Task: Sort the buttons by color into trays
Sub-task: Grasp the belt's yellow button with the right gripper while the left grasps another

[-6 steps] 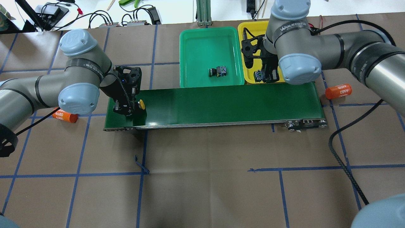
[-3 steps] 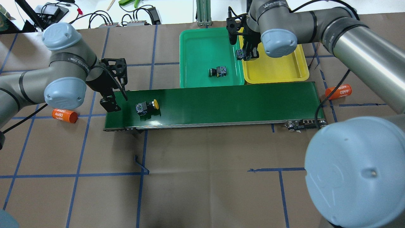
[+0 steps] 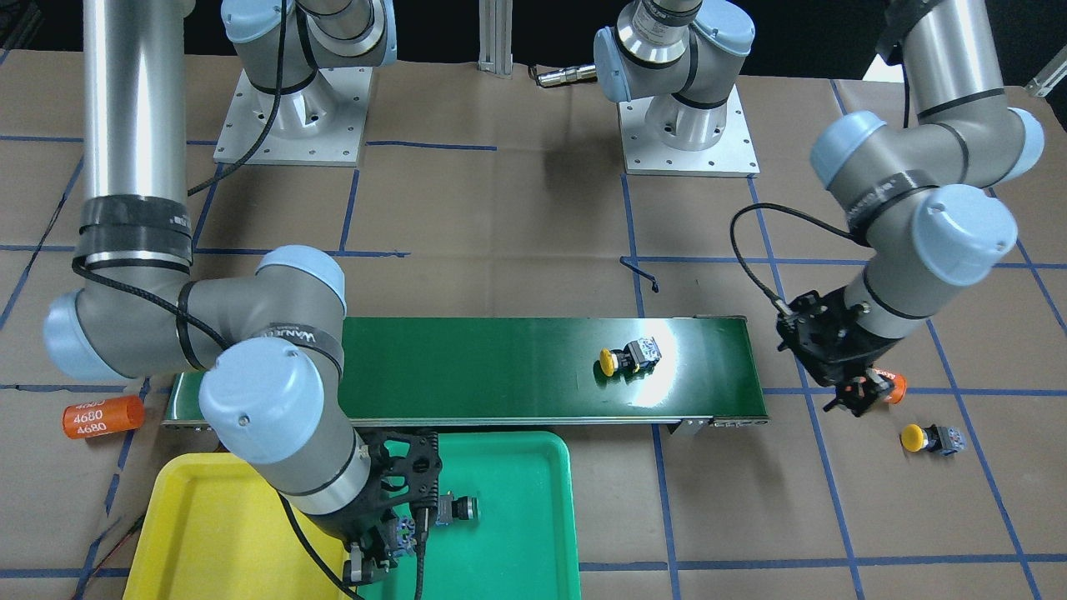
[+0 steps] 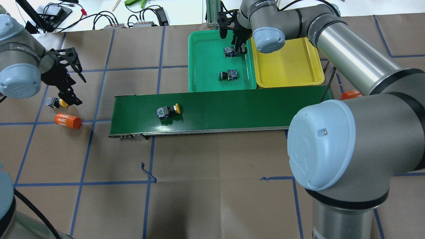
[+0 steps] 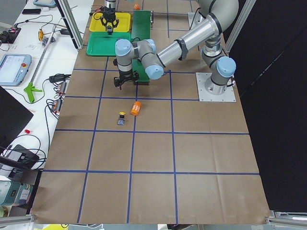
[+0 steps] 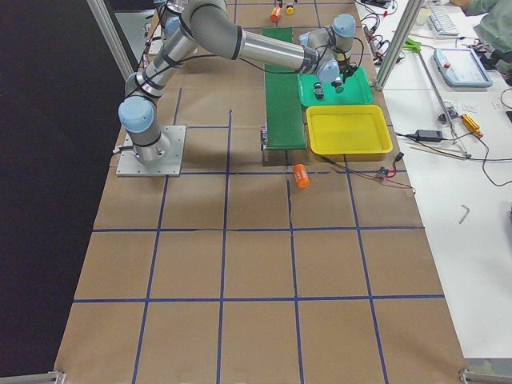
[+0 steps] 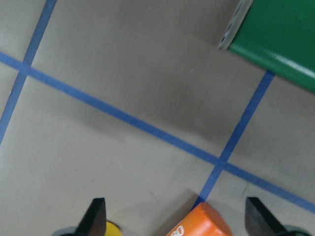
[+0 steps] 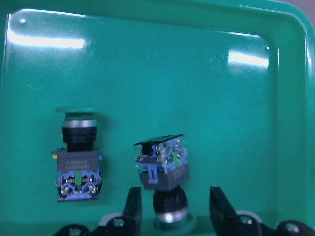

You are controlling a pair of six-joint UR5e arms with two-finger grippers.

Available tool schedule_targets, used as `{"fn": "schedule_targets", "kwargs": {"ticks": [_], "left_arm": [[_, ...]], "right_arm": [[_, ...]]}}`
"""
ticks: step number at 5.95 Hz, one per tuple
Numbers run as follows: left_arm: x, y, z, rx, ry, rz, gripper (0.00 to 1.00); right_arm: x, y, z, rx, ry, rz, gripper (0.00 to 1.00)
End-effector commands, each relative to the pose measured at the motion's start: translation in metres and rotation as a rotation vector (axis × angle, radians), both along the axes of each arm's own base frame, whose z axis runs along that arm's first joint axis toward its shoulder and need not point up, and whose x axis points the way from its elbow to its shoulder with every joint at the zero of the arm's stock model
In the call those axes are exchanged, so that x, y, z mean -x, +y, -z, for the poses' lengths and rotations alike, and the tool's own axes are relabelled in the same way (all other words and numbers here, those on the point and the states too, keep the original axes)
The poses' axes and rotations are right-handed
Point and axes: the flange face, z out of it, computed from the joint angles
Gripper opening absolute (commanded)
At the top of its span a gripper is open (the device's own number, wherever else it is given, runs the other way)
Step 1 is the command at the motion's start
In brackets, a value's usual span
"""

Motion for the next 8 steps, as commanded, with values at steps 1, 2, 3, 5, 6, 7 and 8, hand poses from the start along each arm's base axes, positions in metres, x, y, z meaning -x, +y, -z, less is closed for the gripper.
{"fn": "schedule_targets", "kwargs": {"ticks": [1,2,3,5,6,7,8], "left_arm": [[-0.072,-0.01,0.026,-0.003,-0.007,0.211,0.98],[-0.092,-0.027,0.042,0.003,-0.015,0.301,0.98],[-0.102,-0.041,0.063,-0.009,-0.007,0.361,0.98],[-0.104,-0.043,0.089,-0.034,0.015,0.412,0.92],[-0.104,-0.043,0.099,-0.043,0.026,0.414,0.68],[-0.105,-0.044,0.095,-0.039,0.019,0.413,0.3],[-0.104,-0.043,0.085,-0.031,0.01,0.405,0.0]], "right_arm": [[0.003,0.009,-0.024,-0.035,0.011,0.01,1.0],[0.023,0.031,-0.062,-0.122,0.11,0.035,1.0],[0.041,0.063,-0.107,-0.235,0.136,0.046,1.0],[0.05,0.141,-0.152,-0.324,0.148,0.043,1.0],[0.052,0.173,-0.156,-0.328,0.141,0.076,1.0],[0.042,0.182,-0.142,-0.321,0.127,0.13,1.0],[0.025,0.182,-0.117,-0.281,0.119,0.109,1.0]]}}
